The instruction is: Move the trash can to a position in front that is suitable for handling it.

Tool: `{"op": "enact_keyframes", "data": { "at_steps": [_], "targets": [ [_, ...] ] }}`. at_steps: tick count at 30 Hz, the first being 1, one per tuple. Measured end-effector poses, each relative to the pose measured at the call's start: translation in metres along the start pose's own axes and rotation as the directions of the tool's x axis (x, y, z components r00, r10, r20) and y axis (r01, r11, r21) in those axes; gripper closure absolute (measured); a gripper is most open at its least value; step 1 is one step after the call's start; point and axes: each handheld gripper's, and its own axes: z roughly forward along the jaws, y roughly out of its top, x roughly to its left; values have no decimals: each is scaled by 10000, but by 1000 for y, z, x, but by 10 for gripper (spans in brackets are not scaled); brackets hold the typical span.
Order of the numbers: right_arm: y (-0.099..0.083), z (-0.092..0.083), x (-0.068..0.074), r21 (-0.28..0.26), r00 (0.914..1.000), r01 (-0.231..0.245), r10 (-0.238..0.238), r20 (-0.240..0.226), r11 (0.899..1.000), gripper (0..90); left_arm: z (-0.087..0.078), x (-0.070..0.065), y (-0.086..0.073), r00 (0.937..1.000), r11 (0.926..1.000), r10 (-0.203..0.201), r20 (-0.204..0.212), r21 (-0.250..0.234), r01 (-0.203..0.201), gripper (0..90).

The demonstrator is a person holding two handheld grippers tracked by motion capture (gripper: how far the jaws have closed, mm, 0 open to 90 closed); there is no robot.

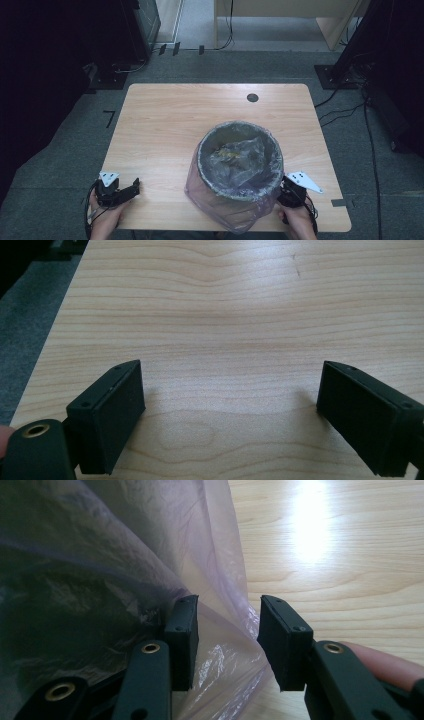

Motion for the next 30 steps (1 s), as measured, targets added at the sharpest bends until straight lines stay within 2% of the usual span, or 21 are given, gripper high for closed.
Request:
{"op": "enact_keyframes", "data": {
  "at_steps": [9, 12, 14, 19, 20, 22, 25, 26, 27, 29, 30],
  "targets": [
    [-7, 8, 18, 199, 9979, 403, -393, -507, 9990, 597, 0, -2, 0, 9997, 9999, 161, 166, -18, -161, 111],
    [-10, 10, 26, 173, 9929, 785, -766, -907, 9968, 583, -1, -4, -1, 9989, 9994, 345, 312, 4, -345, 111],
    [-10, 10, 28, 206, 9915, 846, -821, -1008, 9962, 580, -1, -5, -1, 9986, 9993, 366, 371, 5, -366, 111],
    [-13, 12, 33, 250, 9767, 1125, -1059, -1868, 9933, 549, -1, -8, -1, 9961, 9980, 625, 627, 6, -627, 112],
    [-13, 12, 33, 257, 9672, 1369, -1280, -2196, 9903, 523, -1, -9, -1, 9957, 9979, 645, 666, -2, -646, 112],
    [-12, 11, 31, 210, 9638, 1509, -1424, -2252, 9883, 500, -1, -9, -1, 9946, 9974, 718, 747, -8, -720, 112],
    [-9, 9, 24, 203, 9688, 1319, -1245, -2145, 9911, 490, -2, -11, -2, 9929, 9965, 837, 842, -13, -838, 112],
    [-8, 8, 20, 203, 9730, 1168, -1103, -2029, 9930, 486, -2, -12, -2, 9923, 9961, 882, 865, -11, -885, 113],
    [-5, 7, 10, 275, 9822, 724, -665, -1758, 9970, 473, -3, -15, -2, 9904, 9952, 976, 975, -47, -976, 117],
    [-3, 7, -1, 297, 9898, 388, -343, -1383, 9988, 467, -3, -19, -3, 9861, 9928, 1192, 1158, -64, -1192, 120],
    [-3, 7, -1, 297, 9898, 388, -343, -1383, 9988, 467, -3, -19, -3, 9861, 9928, 1192, 1158, -64, -1192, 120]
  ]
}}
